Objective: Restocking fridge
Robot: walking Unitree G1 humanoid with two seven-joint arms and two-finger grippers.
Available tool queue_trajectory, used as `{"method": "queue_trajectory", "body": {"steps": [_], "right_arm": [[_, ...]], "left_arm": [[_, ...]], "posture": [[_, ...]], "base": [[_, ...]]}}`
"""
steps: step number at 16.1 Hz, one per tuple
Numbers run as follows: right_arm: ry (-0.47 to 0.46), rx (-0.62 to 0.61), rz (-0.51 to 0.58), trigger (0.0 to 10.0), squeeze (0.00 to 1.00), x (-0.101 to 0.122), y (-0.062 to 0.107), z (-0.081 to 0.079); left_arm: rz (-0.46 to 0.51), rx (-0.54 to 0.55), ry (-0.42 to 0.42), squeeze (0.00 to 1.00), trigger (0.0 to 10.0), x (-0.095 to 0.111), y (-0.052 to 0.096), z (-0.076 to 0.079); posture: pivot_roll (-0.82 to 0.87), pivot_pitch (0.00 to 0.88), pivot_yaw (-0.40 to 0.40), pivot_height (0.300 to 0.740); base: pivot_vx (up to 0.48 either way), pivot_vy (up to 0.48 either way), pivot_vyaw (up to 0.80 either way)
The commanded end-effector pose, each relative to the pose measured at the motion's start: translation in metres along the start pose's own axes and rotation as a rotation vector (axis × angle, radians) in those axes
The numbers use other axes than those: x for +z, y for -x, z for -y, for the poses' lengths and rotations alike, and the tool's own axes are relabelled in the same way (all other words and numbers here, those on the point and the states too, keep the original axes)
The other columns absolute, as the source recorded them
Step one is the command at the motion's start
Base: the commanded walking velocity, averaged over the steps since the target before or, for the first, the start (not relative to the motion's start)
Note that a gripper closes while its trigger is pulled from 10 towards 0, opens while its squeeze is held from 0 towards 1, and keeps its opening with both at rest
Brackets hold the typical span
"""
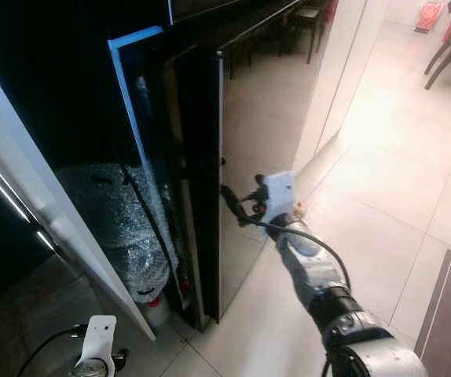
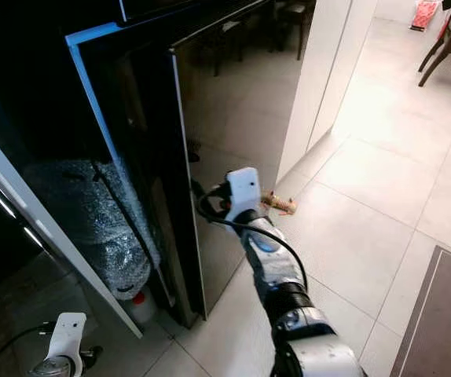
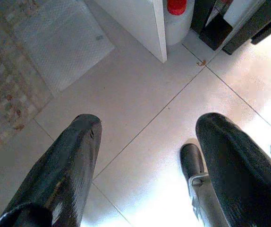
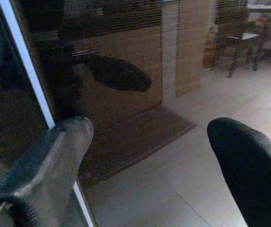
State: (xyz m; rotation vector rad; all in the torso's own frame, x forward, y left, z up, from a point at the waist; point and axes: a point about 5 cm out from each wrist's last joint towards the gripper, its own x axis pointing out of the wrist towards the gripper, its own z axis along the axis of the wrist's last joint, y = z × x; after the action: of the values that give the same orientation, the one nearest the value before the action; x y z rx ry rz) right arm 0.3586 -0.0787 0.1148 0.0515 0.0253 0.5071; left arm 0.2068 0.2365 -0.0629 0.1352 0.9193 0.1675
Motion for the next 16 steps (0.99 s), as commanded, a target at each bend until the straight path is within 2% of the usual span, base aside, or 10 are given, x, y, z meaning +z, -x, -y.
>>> {"method": "queue_trajectory", "body": {"steps": [1,5,9,16], "right_arm": [[0.023,0.024,-0.004,10.0,0.0,0.004,-0.006,-0.006],[0.017,0.036,-0.004,10.0,0.0,0.017,-0.019,-0.01],[0.014,0.077,-0.016,10.0,0.0,0.023,-0.03,-0.026],[0.0,0.113,-0.023,10.0,0.0,0.028,-0.038,-0.04]], "left_arm": [[-0.012,0.012,0.007,0.0,10.0,-0.002,0.0,-0.001],[-0.011,0.012,0.007,0.0,10.0,-0.002,0.0,-0.001],[-0.009,0.014,0.009,0.0,10.0,-0.001,0.0,-0.001],[-0.01,0.014,0.005,0.0,10.0,-0.001,0.0,-0.001]], "posture": [[-0.11,0.0,0.002,0.74],[-0.11,0.0,0.003,0.74],[-0.1,0.0,0.0,0.74],[-0.1,0.0,-0.002,0.74]], "base": [[0.0,0.0,0.0],[0.0,0.0,0.0],[0.0,0.0,0.0],[0.0,0.0,0.0]]}}
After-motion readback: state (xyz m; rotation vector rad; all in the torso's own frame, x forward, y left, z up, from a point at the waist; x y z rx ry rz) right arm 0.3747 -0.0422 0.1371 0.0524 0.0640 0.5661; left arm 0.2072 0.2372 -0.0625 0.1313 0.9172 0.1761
